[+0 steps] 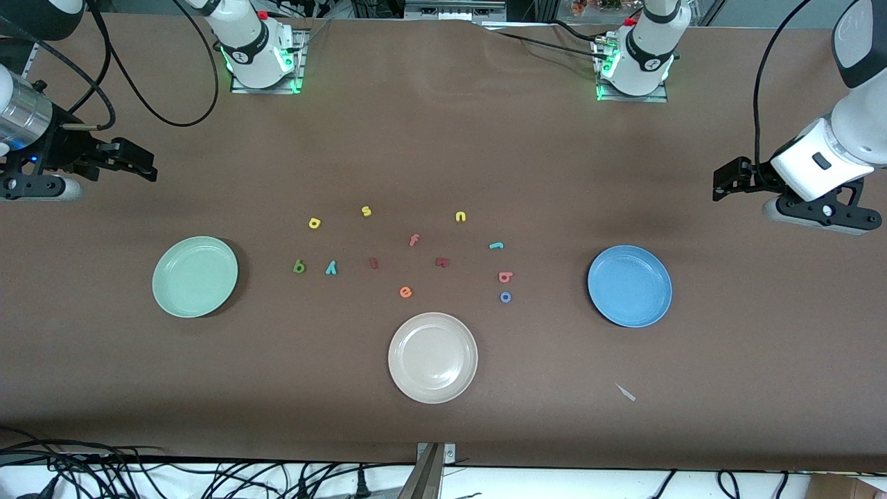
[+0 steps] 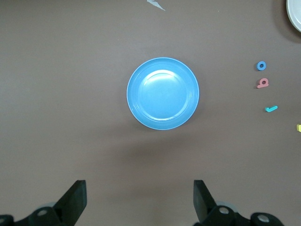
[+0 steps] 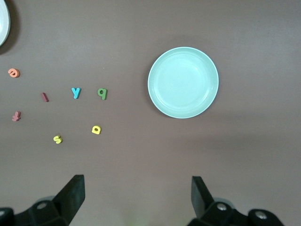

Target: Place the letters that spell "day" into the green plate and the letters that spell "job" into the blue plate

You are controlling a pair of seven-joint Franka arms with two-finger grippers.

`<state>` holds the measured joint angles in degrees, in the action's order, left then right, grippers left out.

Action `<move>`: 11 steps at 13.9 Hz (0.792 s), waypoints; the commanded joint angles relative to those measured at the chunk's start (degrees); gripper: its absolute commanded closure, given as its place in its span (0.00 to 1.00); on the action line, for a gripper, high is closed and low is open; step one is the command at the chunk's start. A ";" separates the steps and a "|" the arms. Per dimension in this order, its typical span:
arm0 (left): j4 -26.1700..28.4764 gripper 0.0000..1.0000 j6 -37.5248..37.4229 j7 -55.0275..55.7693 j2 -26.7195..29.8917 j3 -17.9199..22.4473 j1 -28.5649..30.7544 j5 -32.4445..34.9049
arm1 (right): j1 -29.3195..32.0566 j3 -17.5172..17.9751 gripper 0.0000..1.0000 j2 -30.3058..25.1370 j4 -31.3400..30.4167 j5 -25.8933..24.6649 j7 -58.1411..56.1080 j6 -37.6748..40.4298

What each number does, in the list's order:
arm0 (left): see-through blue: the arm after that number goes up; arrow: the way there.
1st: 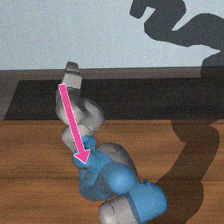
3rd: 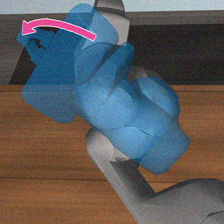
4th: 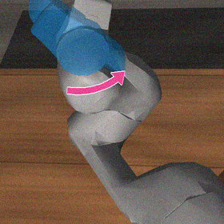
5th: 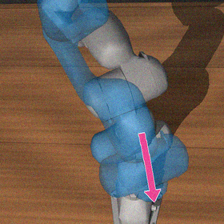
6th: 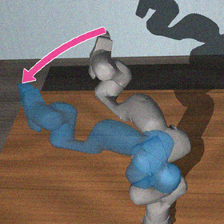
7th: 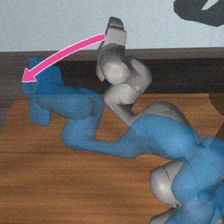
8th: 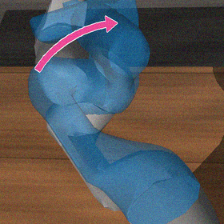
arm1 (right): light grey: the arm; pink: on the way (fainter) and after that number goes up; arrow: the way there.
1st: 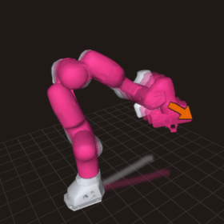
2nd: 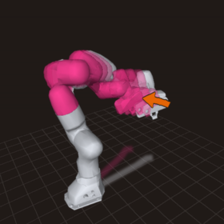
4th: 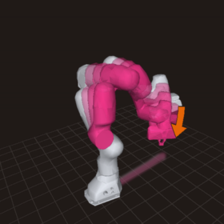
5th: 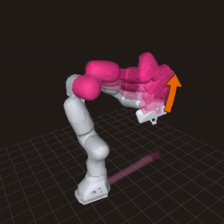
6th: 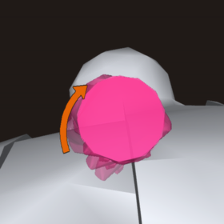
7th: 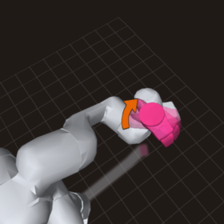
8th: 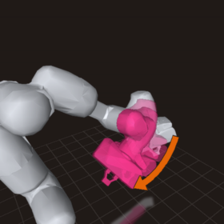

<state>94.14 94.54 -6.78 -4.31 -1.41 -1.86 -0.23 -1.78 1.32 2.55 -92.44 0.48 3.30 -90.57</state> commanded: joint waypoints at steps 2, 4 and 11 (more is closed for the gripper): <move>-0.10 0.00 0.12 -0.43 0.00 0.09 0.01 0.67 | 0.11 -0.09 0.00 -0.35 -0.37 0.39 0.13 -0.57; -0.18 0.00 0.12 -0.43 0.00 0.00 -0.07 0.67 | 0.11 -0.09 0.00 -0.27 -0.29 0.48 0.13 -0.57; -0.54 0.00 0.12 -0.34 -0.53 0.09 -0.16 0.67 | 0.11 -0.09 0.00 -0.35 -0.29 0.39 0.13 -0.57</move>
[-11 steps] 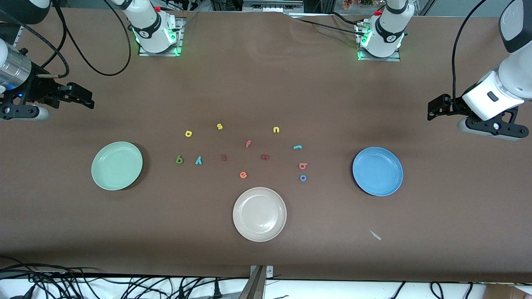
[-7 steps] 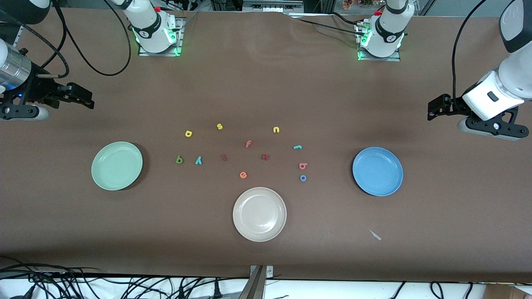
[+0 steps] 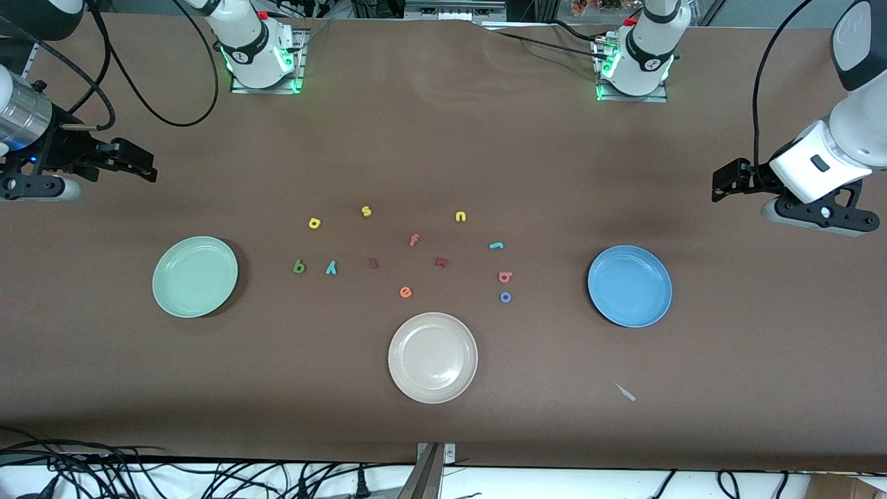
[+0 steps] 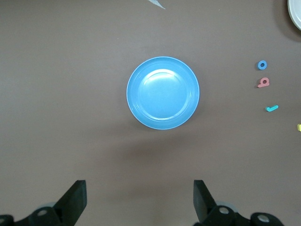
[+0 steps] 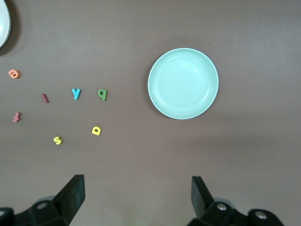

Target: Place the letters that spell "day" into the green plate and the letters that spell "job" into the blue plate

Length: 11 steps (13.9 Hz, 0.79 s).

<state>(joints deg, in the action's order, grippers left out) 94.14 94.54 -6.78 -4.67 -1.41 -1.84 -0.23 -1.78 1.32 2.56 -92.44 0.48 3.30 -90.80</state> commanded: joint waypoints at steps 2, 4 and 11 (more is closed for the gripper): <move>-0.54 0.00 0.11 -0.34 -0.17 0.09 -0.18 0.67 | 0.11 -0.08 0.00 -0.36 -0.29 0.40 0.13 -0.43; -0.54 0.00 0.20 -0.34 -0.25 0.09 0.08 0.67 | 0.11 -0.08 0.00 -0.27 -0.29 0.39 0.13 -0.43; -0.54 0.00 0.38 -0.43 -1.57 0.09 -0.18 0.75 | 0.11 -0.08 0.00 -0.27 -0.20 0.40 0.13 -0.44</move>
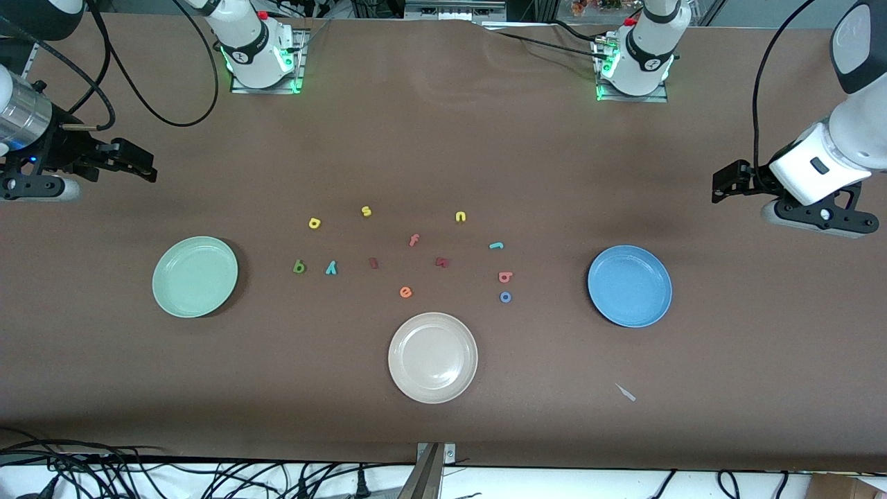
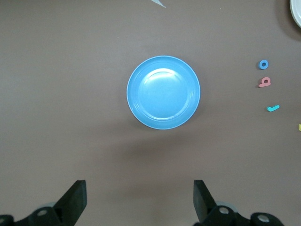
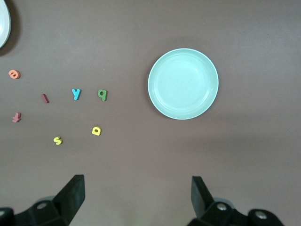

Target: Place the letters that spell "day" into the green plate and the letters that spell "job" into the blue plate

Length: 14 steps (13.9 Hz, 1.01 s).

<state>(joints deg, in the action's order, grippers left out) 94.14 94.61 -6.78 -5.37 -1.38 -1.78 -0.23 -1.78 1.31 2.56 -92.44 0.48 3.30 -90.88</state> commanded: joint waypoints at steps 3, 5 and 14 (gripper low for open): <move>-0.54 0.00 0.75 -0.34 -0.87 -0.02 -0.33 0.67 | 0.11 -0.08 0.00 -0.27 -0.20 0.48 0.13 -0.35; -0.54 0.00 1.10 -0.34 -0.87 -0.02 -0.24 0.67 | 0.11 -0.08 0.00 -0.27 -0.20 0.48 0.13 -0.35; 2.36 0.00 2.16 -0.34 1.24 -0.02 0.02 0.67 | 0.11 -0.08 0.00 -0.27 -0.20 0.48 0.13 -0.44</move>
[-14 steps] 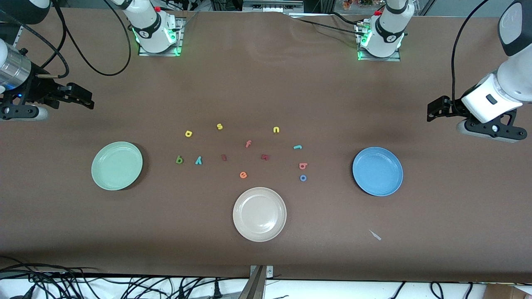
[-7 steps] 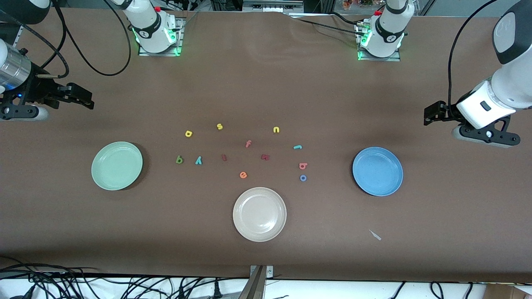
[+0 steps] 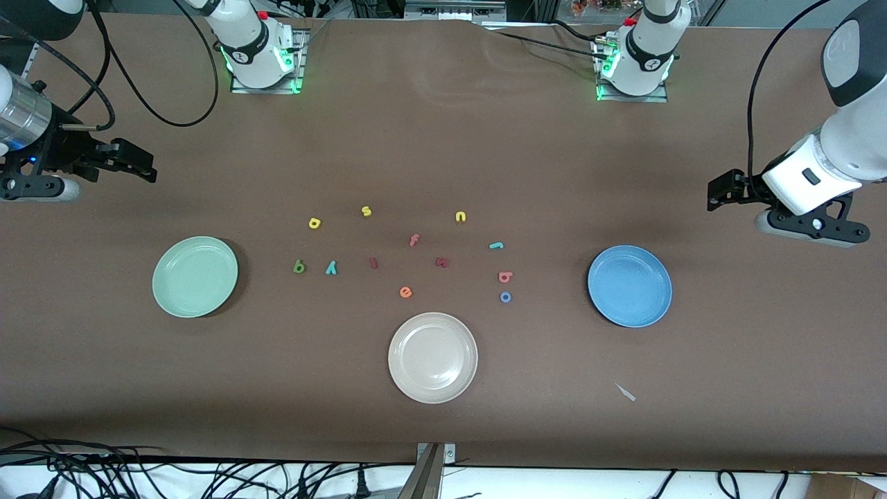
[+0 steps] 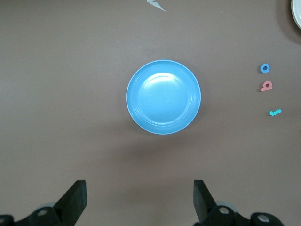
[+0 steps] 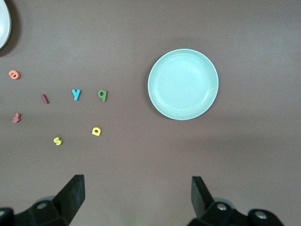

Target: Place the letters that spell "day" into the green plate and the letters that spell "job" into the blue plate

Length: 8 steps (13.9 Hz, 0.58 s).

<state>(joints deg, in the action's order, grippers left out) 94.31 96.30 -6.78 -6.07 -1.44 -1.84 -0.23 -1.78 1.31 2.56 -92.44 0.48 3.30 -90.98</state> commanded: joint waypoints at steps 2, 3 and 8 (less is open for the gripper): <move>2.37 0.00 0.82 -0.34 2.12 0.04 0.08 0.49 | 0.11 -0.08 0.00 -0.27 -0.20 0.48 0.13 -0.34; 2.37 0.00 0.91 -0.34 2.12 0.04 0.08 0.06 | 0.11 -0.08 0.00 -0.27 -0.20 0.48 0.13 -0.34; 2.37 0.00 1.08 -0.34 1.42 0.04 -0.01 -0.21 | 0.11 -0.08 0.00 -0.27 -0.11 0.57 0.13 -0.34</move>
<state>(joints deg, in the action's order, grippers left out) 95.10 96.38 -6.78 -5.65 -1.45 -1.81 -0.23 -1.78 1.31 2.56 -92.44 0.48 3.30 -91.04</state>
